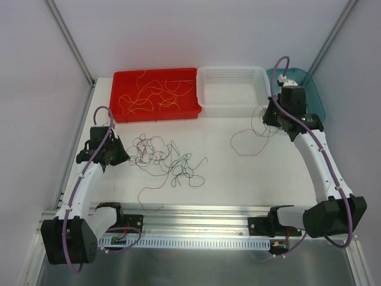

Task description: Untangle the cables

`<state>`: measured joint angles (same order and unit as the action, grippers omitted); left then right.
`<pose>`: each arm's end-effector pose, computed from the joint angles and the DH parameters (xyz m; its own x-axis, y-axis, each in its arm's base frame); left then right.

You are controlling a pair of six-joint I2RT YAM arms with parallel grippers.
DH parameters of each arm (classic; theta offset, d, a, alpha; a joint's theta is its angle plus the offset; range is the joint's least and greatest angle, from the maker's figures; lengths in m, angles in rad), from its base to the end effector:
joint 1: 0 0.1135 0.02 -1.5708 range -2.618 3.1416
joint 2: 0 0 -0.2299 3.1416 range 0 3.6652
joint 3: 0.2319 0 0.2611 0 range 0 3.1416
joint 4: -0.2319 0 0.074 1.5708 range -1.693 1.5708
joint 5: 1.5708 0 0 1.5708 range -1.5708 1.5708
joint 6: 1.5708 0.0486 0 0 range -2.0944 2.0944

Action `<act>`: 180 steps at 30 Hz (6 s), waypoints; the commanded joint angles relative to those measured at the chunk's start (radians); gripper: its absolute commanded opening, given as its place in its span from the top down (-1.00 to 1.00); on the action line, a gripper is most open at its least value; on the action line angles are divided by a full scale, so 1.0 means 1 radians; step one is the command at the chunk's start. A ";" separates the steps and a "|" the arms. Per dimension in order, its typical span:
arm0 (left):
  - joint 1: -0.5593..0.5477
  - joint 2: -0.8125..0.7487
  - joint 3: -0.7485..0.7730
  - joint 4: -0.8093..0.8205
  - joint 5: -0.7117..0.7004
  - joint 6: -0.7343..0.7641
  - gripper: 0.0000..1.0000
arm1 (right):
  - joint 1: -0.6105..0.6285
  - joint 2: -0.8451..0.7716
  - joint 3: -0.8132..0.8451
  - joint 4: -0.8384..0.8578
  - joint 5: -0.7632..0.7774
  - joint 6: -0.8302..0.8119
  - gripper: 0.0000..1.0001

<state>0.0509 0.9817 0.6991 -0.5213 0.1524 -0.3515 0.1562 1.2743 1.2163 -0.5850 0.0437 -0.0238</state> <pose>0.2378 0.0047 0.2035 -0.6941 -0.3761 -0.6138 -0.1960 0.9192 -0.3415 0.3047 0.0458 0.3051 -0.5893 -0.1169 -0.7995 -0.1349 0.9898 -0.0452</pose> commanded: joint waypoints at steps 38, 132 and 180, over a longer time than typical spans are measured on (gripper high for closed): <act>-0.008 0.048 0.042 0.001 0.052 0.019 1.00 | 0.028 0.808 0.800 0.452 -0.028 0.003 -0.79; 0.018 -0.095 0.022 -0.017 -0.214 -0.023 1.00 | -0.153 -0.262 0.060 -0.165 -0.033 0.062 0.99; -0.141 -0.156 0.091 0.118 0.297 -0.032 -0.84 | 0.193 -0.299 0.012 -0.187 0.132 -0.022 0.99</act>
<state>-0.0521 0.8989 0.7162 -0.4400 0.3679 -0.3603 0.3313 1.0206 1.1618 -0.7685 0.2512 -0.0429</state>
